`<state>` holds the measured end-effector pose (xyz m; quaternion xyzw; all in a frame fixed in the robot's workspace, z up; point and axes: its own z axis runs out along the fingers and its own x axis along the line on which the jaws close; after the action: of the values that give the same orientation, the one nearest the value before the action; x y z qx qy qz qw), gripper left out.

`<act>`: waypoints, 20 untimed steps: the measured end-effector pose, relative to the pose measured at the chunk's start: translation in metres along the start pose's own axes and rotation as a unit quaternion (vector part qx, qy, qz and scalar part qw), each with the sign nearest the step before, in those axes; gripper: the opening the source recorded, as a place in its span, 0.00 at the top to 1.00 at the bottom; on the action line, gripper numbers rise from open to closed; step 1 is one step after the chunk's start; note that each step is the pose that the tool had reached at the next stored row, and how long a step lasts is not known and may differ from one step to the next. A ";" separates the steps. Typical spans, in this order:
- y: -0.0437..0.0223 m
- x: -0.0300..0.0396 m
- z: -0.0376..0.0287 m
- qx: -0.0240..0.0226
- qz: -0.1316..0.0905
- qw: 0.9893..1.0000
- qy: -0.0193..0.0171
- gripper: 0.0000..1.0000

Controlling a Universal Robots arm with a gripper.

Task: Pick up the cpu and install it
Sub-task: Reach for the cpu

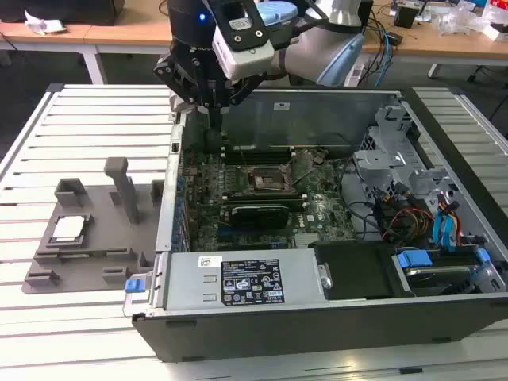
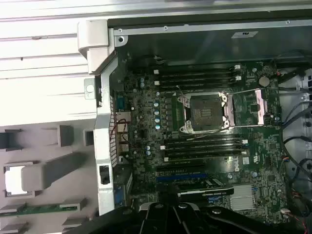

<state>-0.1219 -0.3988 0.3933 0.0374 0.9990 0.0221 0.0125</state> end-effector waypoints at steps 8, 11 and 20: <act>-0.0028 0.0381 -0.0010 0.000 0.000 1.000 0.000 0.89; -0.0039 0.0523 -0.0014 0.000 0.000 1.000 0.000 0.89; -0.0060 0.0807 -0.0021 0.000 0.000 1.000 0.000 0.89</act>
<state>-0.2029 -0.3989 0.3933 0.0374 0.9990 0.0221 0.0127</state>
